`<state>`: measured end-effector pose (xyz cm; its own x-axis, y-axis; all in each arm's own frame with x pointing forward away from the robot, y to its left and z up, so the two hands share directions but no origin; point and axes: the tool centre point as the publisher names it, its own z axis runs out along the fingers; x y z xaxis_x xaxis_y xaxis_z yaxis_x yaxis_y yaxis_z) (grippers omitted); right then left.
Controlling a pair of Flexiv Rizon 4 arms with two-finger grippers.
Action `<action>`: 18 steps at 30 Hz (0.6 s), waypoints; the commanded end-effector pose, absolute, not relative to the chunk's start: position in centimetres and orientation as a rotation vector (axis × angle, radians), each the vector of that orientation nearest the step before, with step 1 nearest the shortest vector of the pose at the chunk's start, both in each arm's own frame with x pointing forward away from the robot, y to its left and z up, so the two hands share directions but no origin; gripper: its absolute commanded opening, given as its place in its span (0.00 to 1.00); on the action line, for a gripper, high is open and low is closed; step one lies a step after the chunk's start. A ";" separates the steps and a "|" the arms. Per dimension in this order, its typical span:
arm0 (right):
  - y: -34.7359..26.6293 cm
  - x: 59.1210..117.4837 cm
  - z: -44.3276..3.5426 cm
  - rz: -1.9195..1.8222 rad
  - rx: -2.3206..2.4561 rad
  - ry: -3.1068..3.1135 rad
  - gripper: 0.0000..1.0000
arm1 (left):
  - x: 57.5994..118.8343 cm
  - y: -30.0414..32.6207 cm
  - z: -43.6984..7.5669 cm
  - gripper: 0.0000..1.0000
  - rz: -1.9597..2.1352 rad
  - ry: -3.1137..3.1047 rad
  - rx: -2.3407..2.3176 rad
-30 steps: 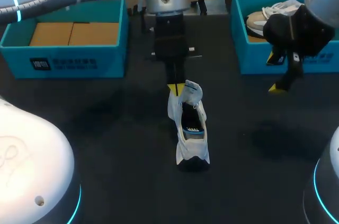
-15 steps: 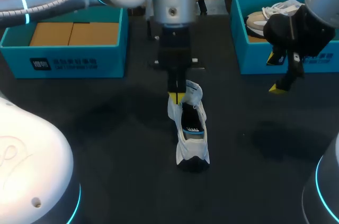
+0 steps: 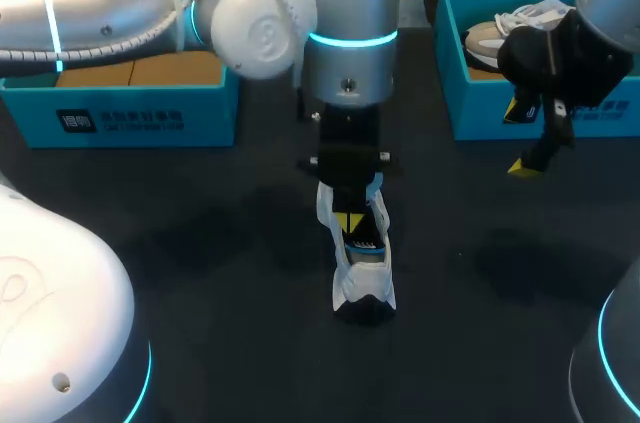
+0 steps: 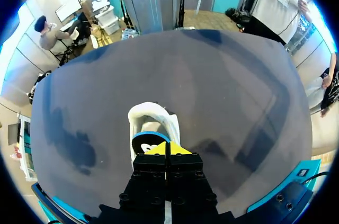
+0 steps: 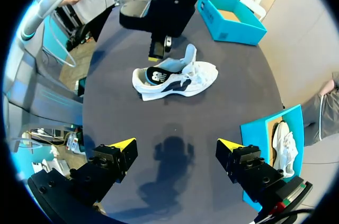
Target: Take the shoe out of the shoebox, open the shoe tongue, remove and reinsert the insole, then place the shoe into the shoebox
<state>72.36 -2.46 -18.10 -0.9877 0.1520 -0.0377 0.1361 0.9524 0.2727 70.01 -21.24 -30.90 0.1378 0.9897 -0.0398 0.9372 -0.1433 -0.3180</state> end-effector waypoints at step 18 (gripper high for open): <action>-2.3 72.5 -18.2 0.415 0.227 3.049 1.00 | 73.3 -22.9 -35.3 0.00 0.184 -2.053 -2.247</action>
